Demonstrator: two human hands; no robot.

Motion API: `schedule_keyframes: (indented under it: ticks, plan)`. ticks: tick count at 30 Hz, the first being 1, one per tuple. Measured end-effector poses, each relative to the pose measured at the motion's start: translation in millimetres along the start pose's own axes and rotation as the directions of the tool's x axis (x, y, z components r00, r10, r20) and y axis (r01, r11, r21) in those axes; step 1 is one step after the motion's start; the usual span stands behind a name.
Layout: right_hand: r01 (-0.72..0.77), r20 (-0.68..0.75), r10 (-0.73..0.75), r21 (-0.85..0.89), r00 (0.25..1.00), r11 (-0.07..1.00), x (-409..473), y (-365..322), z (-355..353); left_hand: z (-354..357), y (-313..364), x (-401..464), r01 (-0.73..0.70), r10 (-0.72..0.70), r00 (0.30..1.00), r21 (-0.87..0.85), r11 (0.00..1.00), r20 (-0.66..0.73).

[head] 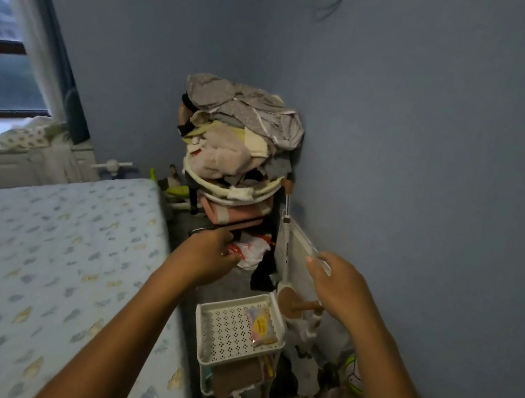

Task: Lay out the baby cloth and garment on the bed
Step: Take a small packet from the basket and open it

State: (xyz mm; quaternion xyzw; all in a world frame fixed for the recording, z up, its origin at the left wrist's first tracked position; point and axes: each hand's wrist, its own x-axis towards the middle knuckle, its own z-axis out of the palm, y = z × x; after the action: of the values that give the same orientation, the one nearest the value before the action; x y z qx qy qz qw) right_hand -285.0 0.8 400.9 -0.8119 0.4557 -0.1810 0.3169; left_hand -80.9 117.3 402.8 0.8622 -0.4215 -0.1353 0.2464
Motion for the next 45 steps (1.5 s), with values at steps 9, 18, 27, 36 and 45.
schedule_keyframes:
  ticks: [9,18,27,36,45]
  plan:
    - [-0.015,0.282,0.021,-0.022,0.959,1.000,128.8,81.3,63.6,111.3,-28.6,93.5,0.245,-0.246,0.969,0.016,0.969,0.026]
    - [-0.134,0.452,0.106,0.029,0.886,0.991,216.3,163.4,223.6,262.8,-120.1,188.3,0.360,-0.361,0.921,0.033,0.932,0.146]
    - [-0.232,0.447,0.220,-0.028,0.867,0.972,246.5,247.9,370.0,421.0,-187.8,226.9,0.507,-0.451,0.833,-0.115,0.854,0.321]
    - [-0.227,0.468,0.253,-0.111,0.847,0.967,258.5,282.4,427.8,482.5,-220.6,236.0,0.452,-0.342,0.880,-0.356,0.818,0.331]
    - [-0.211,0.655,0.079,0.126,0.752,0.969,277.3,260.8,414.0,431.0,-228.6,214.1,0.491,-0.406,0.871,-0.528,0.693,0.276]
